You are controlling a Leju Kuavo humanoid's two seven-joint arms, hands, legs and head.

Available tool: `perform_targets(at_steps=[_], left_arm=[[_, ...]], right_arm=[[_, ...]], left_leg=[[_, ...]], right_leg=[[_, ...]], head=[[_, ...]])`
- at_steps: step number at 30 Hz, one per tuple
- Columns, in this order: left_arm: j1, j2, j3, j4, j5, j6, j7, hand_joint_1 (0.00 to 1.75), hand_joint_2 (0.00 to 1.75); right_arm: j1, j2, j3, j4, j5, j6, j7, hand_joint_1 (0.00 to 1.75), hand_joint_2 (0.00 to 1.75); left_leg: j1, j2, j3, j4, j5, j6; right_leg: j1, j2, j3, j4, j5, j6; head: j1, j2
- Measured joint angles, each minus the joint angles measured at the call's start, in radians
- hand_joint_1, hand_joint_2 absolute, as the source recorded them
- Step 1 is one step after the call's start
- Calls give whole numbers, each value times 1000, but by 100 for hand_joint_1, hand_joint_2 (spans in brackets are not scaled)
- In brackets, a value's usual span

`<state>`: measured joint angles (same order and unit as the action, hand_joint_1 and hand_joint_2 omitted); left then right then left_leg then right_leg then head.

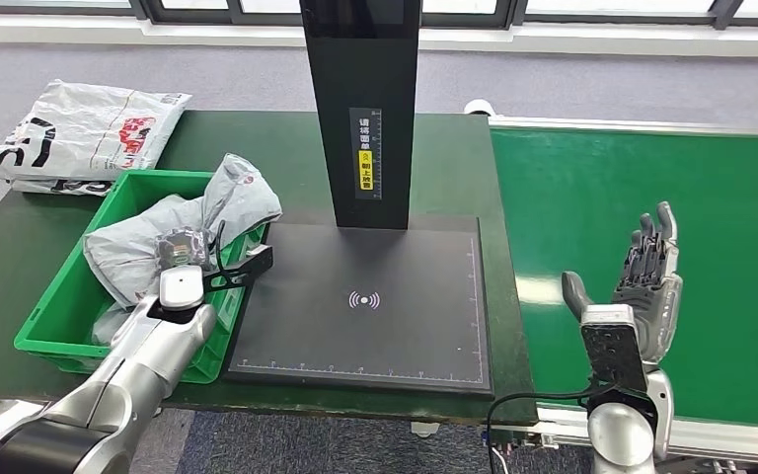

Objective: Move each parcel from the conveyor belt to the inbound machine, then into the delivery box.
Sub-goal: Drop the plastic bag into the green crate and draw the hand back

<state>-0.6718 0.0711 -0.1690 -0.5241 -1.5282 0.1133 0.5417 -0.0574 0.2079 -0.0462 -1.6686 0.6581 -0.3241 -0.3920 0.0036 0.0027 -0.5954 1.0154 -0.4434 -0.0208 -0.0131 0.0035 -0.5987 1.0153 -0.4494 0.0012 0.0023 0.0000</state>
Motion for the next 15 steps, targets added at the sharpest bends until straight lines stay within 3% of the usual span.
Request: perform_targets(at_steps=[6, 7, 10, 11, 15], left_arm=[[2, 5, 0, 0, 0, 21, 27, 175, 175], [3, 7, 0, 0, 0, 27, 31, 160, 175], [4, 11, 0, 0, 0, 51, 25, 29, 44], [5, 12, 3, -1, 0, 69, 13, 0, 0], [17, 10, 47, -10, 7, 217, -99, 0, 0]], right_arm=[[0, 0, 0, 0, -4, 2, 0, 0, 175], [0, 0, 0, 0, -4, 2, 0, 0, 175], [0, 0, 0, 2, -6, 6, 1, 0, 175], [0, 0, 0, 4, -7, 6, 2, 0, 175], [3, -1, 0, 5, -21, -1, 8, 0, 175]], left_leg=[[0, 0, 0, 0, 0, 0], [0, 0, 0, 0, 0, 0], [0, 0, 0, 0, 1, -1], [0, 0, 0, 0, 1, -1], [1, 0, -1, 0, 2, -3]], right_leg=[[1, 0, 0, 0, 0, 0], [1, 0, 0, 0, 0, 0], [2, 0, 0, 0, 0, -1], [2, 0, 0, 0, 1, -1], [2, 0, -3, 0, 1, -1]], head=[[0, 0], [0, 0], [0, 0], [0, 0], [0, 0]])
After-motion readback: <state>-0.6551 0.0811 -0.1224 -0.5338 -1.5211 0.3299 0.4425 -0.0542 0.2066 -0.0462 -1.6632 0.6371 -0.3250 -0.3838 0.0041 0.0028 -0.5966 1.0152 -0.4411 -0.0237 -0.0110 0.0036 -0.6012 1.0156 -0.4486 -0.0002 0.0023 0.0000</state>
